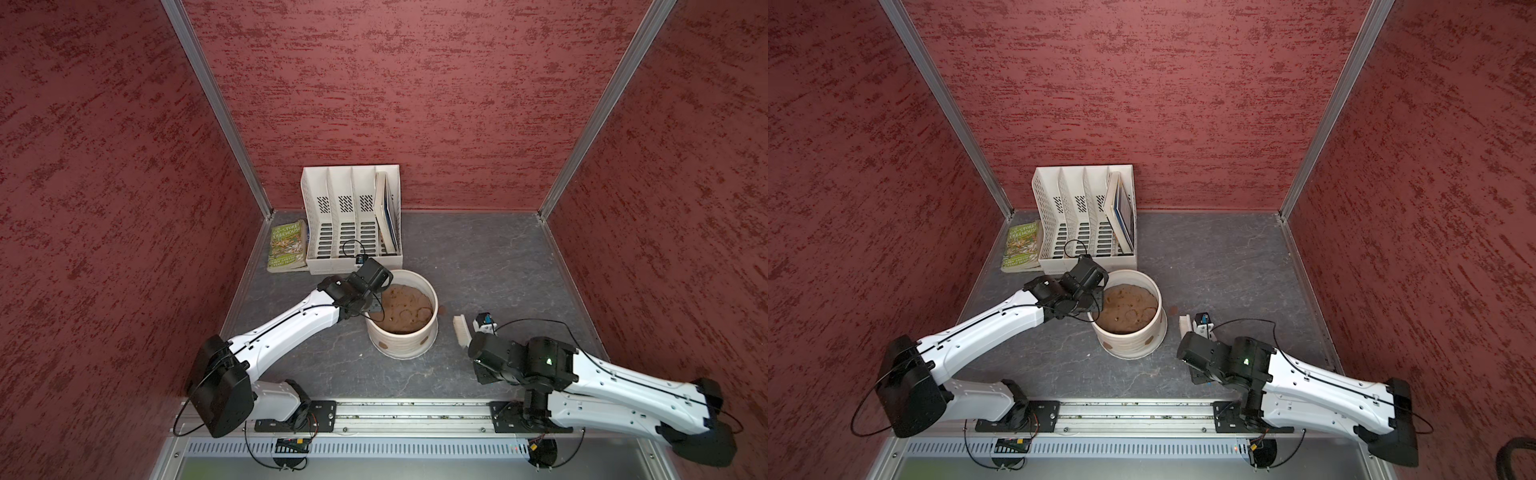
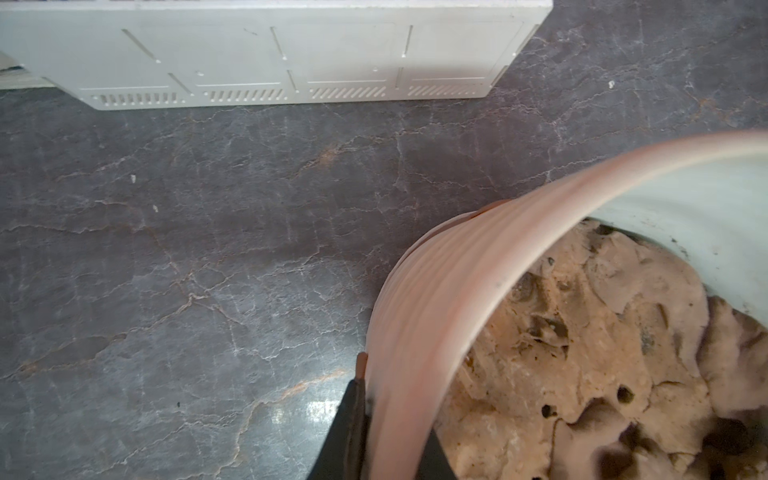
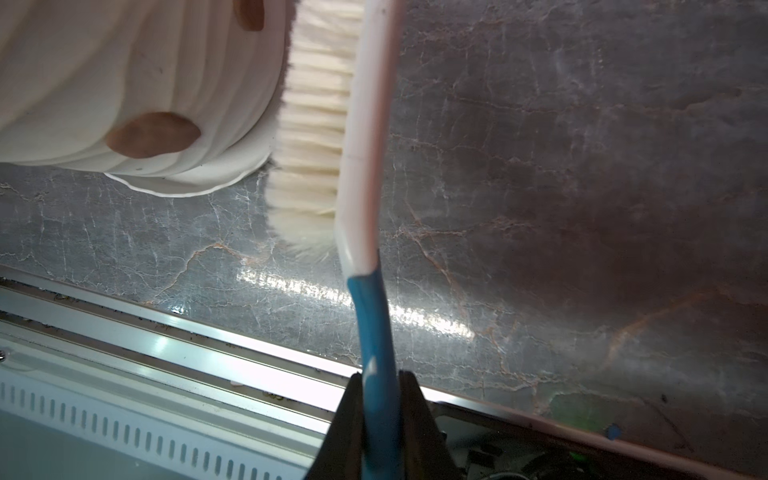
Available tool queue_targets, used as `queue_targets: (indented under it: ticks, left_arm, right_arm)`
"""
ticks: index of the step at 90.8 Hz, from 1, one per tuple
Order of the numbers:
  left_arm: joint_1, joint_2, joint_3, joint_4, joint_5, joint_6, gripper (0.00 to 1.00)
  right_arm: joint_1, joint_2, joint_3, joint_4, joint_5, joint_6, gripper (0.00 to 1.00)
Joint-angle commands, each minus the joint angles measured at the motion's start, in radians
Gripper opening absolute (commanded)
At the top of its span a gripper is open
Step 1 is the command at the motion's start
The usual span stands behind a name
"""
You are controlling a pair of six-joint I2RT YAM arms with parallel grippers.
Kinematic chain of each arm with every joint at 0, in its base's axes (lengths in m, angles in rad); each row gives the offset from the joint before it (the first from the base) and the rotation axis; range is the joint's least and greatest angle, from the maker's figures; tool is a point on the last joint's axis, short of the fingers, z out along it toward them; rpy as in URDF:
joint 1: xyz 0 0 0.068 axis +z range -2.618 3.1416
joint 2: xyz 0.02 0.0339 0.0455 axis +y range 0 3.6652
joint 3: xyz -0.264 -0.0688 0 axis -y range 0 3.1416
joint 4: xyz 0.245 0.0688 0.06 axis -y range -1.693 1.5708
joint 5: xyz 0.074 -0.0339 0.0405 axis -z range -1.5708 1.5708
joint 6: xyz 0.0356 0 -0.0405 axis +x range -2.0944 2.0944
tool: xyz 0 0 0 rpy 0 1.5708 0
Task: Scrub the dried mud off the ceramic pot
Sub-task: Rotate the pot at the center of the board.
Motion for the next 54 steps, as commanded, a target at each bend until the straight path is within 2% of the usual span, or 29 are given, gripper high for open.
queue_targets:
  ticks: [1, 14, 17, 24, 32, 54]
  left_arm:
    - [0.042, -0.066, 0.016, -0.071, -0.097, -0.055, 0.00]
    - [0.050, -0.124, -0.011, -0.028, -0.050, -0.041, 0.00]
    - [0.050, -0.125, -0.013, -0.014, -0.035, -0.040, 0.08]
    - [0.051, -0.123, -0.019, 0.021, 0.006, -0.041, 0.33]
    - [0.055, -0.120, -0.026, 0.067, 0.032, -0.032, 0.46]
    - [0.100, -0.058, -0.014, 0.146, 0.071, 0.005, 0.47]
  right_arm:
    - [0.030, 0.018, 0.025, 0.000, 0.056, 0.035, 0.00]
    - [0.093, 0.078, 0.044, 0.024, 0.072, 0.034, 0.00]
    - [0.106, 0.095, 0.052, 0.026, 0.076, 0.034, 0.00]
    - [0.145, 0.120, 0.070, 0.034, 0.083, 0.031, 0.00]
    - [0.190, 0.137, 0.084, 0.046, 0.086, 0.036, 0.00]
    - [0.239, 0.159, 0.093, 0.094, 0.063, 0.044, 0.00]
